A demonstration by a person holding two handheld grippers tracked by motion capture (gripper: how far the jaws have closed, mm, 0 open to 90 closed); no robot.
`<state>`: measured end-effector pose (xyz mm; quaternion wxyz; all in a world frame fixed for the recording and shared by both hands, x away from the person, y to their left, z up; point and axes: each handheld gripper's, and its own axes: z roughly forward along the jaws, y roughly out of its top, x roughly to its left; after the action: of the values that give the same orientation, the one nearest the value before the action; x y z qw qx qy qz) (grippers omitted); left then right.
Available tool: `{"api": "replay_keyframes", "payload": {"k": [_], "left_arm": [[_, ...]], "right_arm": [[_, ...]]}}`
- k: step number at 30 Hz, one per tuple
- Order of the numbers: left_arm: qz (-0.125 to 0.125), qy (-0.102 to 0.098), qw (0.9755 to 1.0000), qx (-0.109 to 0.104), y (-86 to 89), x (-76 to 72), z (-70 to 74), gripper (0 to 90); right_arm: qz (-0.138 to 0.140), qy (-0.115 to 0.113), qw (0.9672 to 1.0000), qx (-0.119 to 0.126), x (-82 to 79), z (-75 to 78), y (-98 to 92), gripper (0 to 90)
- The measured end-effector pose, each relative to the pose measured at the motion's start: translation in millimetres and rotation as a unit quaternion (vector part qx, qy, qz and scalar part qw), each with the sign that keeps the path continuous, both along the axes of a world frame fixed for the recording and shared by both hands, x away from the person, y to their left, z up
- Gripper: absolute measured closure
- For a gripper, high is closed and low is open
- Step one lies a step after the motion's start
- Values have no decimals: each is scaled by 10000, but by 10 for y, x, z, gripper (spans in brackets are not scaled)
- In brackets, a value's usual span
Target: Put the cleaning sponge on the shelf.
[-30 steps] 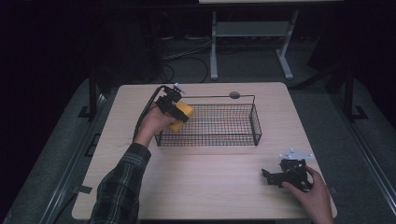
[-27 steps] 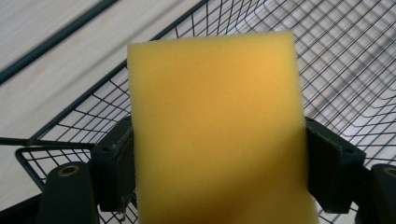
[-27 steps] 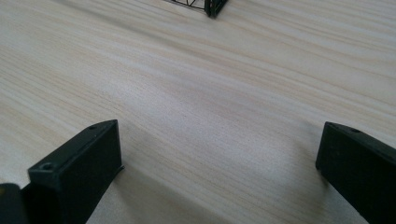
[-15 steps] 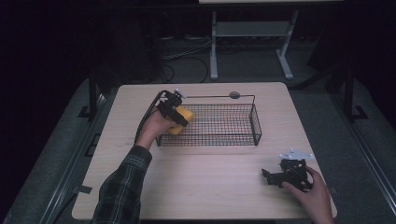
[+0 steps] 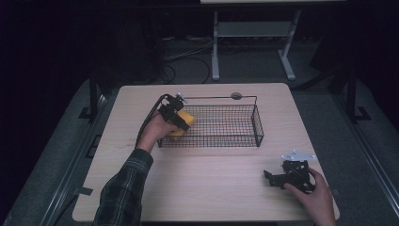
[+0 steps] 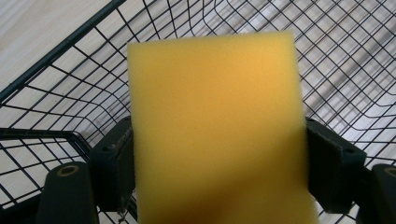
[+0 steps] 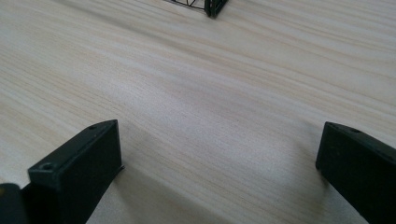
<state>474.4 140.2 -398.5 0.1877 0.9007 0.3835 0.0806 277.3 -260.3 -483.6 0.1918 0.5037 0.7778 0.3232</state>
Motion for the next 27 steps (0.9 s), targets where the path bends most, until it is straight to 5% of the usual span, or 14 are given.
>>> {"api": "replay_keyframes", "payload": {"k": [27], "left_arm": [[7,-7,10000,40,12,7,-3,135]], "right_arm": [[0,0,10000,0,0,0,0,0]]}}
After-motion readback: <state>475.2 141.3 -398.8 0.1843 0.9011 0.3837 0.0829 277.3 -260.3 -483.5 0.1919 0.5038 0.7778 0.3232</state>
